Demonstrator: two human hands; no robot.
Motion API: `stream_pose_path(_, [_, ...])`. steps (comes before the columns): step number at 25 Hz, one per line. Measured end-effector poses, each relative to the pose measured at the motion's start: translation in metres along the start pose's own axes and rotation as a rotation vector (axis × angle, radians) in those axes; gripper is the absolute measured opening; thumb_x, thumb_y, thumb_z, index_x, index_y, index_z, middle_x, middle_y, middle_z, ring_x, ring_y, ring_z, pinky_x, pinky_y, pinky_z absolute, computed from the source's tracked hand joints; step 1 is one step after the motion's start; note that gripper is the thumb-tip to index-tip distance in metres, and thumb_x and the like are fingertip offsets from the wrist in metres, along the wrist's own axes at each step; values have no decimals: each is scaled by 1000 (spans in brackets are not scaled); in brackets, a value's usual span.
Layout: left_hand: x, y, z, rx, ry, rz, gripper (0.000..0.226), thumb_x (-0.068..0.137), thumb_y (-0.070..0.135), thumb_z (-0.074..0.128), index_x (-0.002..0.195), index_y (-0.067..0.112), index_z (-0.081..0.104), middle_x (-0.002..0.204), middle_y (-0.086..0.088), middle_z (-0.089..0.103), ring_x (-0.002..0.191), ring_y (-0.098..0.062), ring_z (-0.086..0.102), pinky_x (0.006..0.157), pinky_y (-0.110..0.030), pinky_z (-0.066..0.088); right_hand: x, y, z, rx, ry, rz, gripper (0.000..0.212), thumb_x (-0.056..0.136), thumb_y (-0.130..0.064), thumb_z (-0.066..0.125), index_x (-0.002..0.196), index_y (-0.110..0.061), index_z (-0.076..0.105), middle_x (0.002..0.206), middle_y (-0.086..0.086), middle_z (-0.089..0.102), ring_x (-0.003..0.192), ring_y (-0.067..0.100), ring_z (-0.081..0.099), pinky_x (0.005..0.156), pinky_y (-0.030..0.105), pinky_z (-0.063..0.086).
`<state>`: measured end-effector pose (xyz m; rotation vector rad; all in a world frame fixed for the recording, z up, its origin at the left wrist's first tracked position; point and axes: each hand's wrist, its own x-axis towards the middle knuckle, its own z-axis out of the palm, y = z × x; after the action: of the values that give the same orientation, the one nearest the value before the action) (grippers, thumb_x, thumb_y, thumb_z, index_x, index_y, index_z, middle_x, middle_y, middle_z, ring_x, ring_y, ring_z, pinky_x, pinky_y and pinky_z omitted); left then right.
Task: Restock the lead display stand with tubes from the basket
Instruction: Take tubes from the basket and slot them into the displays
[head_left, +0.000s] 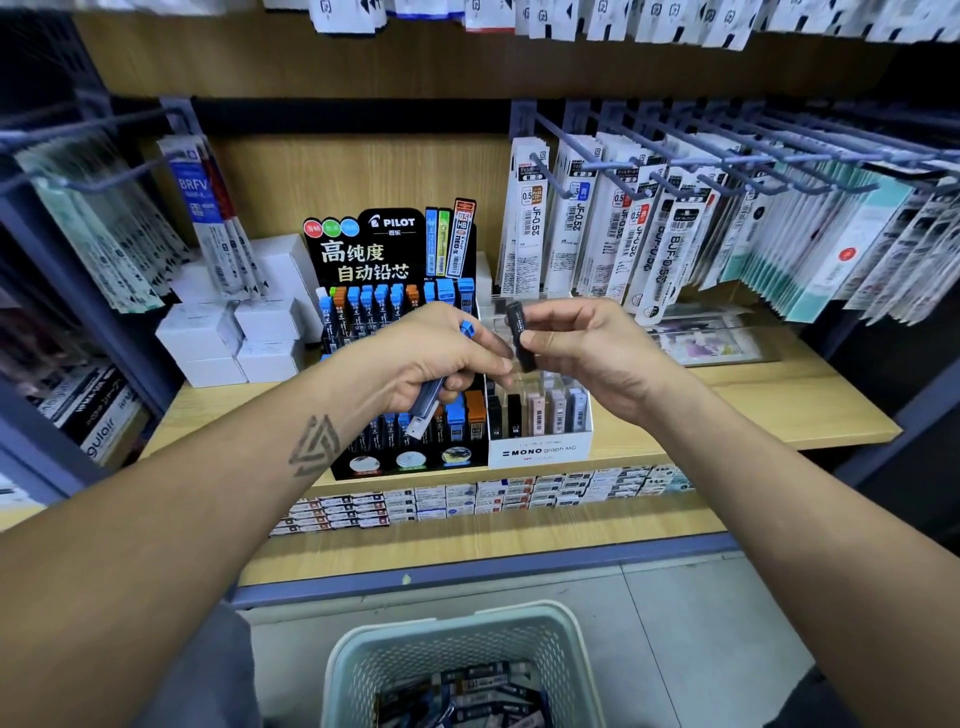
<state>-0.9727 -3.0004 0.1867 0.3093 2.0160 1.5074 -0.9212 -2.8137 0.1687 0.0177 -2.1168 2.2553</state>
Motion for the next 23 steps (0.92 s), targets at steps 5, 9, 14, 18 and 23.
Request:
stream_pose_path(5, [0,3,-5,-71,106,97,18,90,4,70,104,-6,66,89,-26,73,40,-10,35,39,-18,27,-4,-5,-5,-163,-47,-37,22,85,8,69,107,3,71,79,15,70,68,20,67,63,26,56])
stream_pose_path(9, [2,3,0,-47,91,63,2,90,0,67,92,0,69,89,-27,73,39,-10,36,38,-18,28,2,-4,-14,62,103,-10,21,83,13,67,103,3,69,77,16,72,71,23,72,72,26,61])
stream_pose_path(14, [2,3,-6,-37,181,23,11,91,1,66,101,-5,69,77,-21,72,39,-10,37,38,-18,29,6,-4,-21,-407,185,-42,19,80,7,76,91,-8,72,77,10,74,71,22,75,67,26,57])
stream_pose_path(18, [5,3,-18,-124,279,48,16,91,0,65,105,-7,66,70,-17,70,39,-12,36,38,-18,30,17,3,-14,-642,238,-122,22,85,1,74,98,-16,72,86,3,72,80,20,73,80,28,58])
stream_pose_path(23, [6,3,-19,-150,295,57,11,91,0,65,101,-5,66,68,-17,68,38,-12,36,38,-19,30,28,10,8,-798,194,-201,17,84,-8,79,98,-17,78,84,-5,72,81,11,70,82,21,56])
